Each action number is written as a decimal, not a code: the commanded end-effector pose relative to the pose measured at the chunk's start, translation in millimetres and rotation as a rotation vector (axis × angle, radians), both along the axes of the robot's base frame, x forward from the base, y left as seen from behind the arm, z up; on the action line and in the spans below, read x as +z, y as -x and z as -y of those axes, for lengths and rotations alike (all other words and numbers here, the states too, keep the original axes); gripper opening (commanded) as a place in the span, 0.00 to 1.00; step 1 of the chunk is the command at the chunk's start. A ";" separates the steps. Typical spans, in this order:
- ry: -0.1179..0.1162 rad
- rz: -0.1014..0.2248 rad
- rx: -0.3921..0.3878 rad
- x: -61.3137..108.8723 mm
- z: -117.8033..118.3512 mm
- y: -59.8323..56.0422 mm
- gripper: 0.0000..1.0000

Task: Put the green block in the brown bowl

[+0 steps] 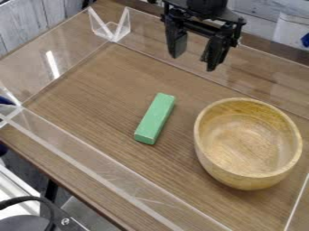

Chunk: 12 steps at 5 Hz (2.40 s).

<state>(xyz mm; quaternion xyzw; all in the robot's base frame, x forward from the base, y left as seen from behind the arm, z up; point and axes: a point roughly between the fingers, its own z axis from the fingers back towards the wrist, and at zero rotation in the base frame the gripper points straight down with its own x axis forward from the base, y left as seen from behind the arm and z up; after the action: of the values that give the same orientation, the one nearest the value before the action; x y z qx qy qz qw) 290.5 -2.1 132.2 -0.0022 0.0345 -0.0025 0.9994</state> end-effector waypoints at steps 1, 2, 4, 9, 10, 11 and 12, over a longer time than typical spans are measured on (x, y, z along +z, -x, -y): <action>-0.004 -0.020 -0.002 -6.6 -4.5 7.5 1.00; -0.012 -0.033 0.000 -16.8 -17.3 25.2 1.00; -0.012 -0.022 0.028 -38.8 -43.9 50.1 1.00; 0.022 -0.009 0.032 -62.8 -39.2 52.2 1.00; 0.028 -0.007 0.031 -65.0 -36.7 51.5 1.00; 0.030 -0.004 0.033 -66.8 -35.3 50.9 1.00; 0.032 -0.002 0.036 -68.8 -34.7 50.5 1.00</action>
<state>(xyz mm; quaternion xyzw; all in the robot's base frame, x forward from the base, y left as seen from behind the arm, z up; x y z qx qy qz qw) 234.4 33.1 56.3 -0.0208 0.0519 0.0183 0.9983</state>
